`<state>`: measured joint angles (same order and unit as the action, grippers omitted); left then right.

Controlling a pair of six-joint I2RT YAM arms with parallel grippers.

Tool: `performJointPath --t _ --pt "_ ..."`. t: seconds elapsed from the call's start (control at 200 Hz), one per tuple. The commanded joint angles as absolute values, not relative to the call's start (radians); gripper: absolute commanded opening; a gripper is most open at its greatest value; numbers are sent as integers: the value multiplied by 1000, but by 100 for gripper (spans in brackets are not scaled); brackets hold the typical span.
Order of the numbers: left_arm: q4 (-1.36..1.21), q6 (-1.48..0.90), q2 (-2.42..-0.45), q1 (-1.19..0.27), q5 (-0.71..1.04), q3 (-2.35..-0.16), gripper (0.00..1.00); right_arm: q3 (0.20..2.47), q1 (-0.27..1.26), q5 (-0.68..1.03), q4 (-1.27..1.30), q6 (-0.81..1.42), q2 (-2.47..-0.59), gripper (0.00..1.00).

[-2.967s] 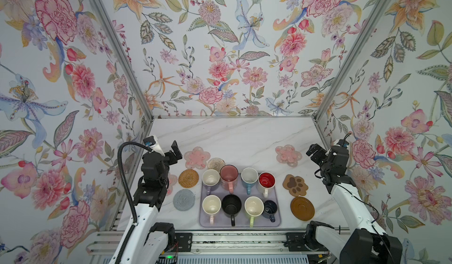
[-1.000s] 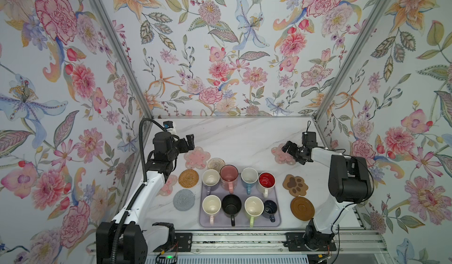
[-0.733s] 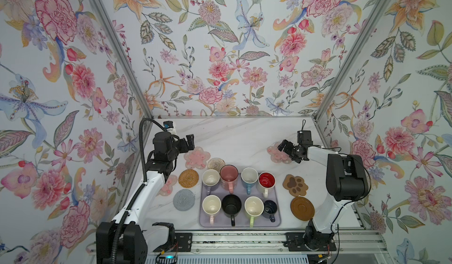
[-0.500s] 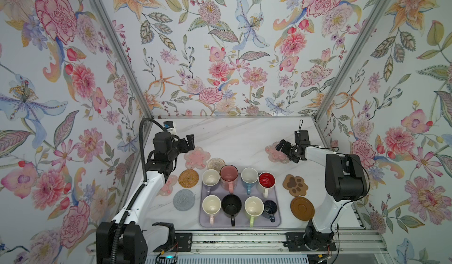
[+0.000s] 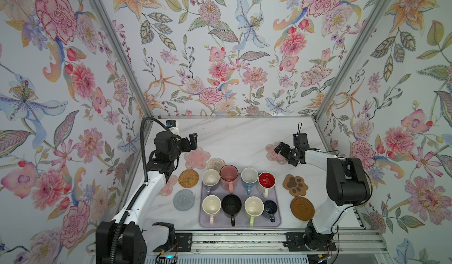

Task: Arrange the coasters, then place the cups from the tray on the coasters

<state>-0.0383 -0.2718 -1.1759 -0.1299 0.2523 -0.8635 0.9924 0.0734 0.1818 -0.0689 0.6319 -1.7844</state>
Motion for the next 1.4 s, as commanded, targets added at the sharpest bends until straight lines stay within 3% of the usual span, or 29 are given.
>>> performJointPath --t 0.0,0.33,0.505,0.676,0.766,0.896,1.241,1.396 --pt "-63 -285 -1163 -146 296 -927 99 959 93 164 -83 669 -1773 99" --pt "51 -247 -1246 -217 300 -1062 99 1006 117 169 -61 690 -1836 99" --pt "160 -213 -1326 -288 218 -1171 99 1074 140 171 -70 697 -1883 99" --pt "60 -268 -1313 -278 318 -1134 99 1126 146 155 -112 688 -1871 99" --pt "-28 -300 -1272 -253 360 -1053 99 1109 138 136 -152 668 -1786 99" --pt "93 -264 -1289 -250 334 -1076 99 1016 116 100 -227 647 -1612 99" --pt "150 -154 -1262 -388 197 -1022 99 668 83 0 -464 750 -1069 99" --pt "133 -138 -1227 -420 175 -1005 99 568 74 -31 -537 807 -937 99"
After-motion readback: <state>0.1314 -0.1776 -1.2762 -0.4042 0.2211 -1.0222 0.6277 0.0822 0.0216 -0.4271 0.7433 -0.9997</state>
